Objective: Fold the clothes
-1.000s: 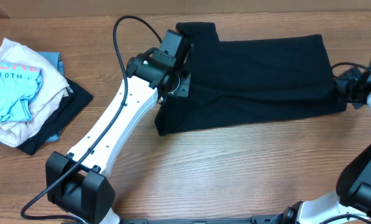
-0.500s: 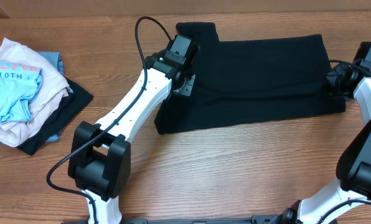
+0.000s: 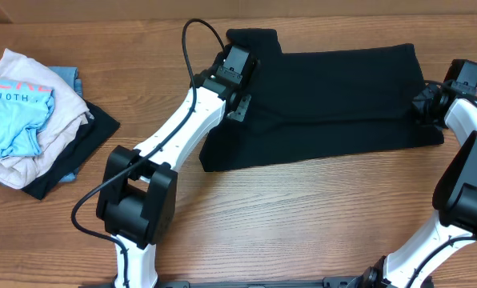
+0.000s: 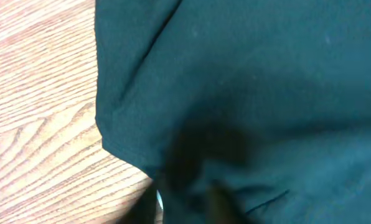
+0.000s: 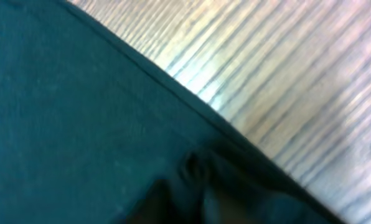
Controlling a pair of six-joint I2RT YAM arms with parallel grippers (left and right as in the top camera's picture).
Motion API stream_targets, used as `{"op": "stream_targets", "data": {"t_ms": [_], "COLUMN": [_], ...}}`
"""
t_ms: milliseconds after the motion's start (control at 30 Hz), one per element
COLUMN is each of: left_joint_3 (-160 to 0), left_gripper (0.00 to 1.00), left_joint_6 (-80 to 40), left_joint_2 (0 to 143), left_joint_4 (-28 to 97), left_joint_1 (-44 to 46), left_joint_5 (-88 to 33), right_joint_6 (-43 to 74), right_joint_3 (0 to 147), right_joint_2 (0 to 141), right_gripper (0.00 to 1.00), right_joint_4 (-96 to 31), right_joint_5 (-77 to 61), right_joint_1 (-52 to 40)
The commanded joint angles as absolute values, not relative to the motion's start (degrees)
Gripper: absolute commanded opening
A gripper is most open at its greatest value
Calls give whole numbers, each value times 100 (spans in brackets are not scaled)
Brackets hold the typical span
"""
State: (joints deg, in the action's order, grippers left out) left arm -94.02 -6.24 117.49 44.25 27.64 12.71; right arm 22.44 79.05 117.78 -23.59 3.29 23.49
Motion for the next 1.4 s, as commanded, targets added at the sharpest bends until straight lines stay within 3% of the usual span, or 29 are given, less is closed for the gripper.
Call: {"op": "stream_targets", "data": {"t_ms": [0,33,67,333,400,467,533,600,667,733,833,1367], "left_joint_3": [-9500,-9500,-9522,-11089,-11478,-11622,-11616,-11596,-11566,-11496,-11251,-10425], "left_gripper": [94,100,100,100,100,98,84,61,26,11,4,5], "left_joint_6": [-574,-574,-572,-978,-1354,-1531,-1549,-1658,-1920,-1999,-1999,-1997], "left_joint_2": [12066,12070,12051,11727,11719,11719,11732,11732,11734,11736,11738,11745], "left_joint_4": [4353,4272,4206,5181,5795,6180,6318,6390,6431,6425,6390,6066], "left_joint_1": [2729,2722,2718,2672,2648,2615,2545,2469,2427,2429,2445,2440], "left_joint_5": [1393,1382,1382,1341,1125,607,145,-82,-370,-589,-757,-751], "right_joint_6": [2215,2001,1828,1188,1192,1192,1192,1186,1168,1168,1168,1199], "right_joint_3": [8064,8071,8077,8390,8462,8462,8462,8453,8355,8206,7911,5994], "right_joint_2": [11867,11854,11837,11251,11002,10763,10661,10665,10669,10674,10674,10678], "right_gripper": [74,88,90,95,85,68,50,34,13,5,4,4], "right_joint_4": [-2082,-1881,-1789,-2016,-2615,-3286,-3929,-4442,-4943,-5048,-4864,-2132], "right_joint_5": [379,268,137,-2045,-2112,-2112,-2112,-2104,-2014,-1774,-1398,-1398], "right_joint_1": [2331,2331,2331,2633,2753,2810,2808,2744,2637,2543,2418,2174]}}
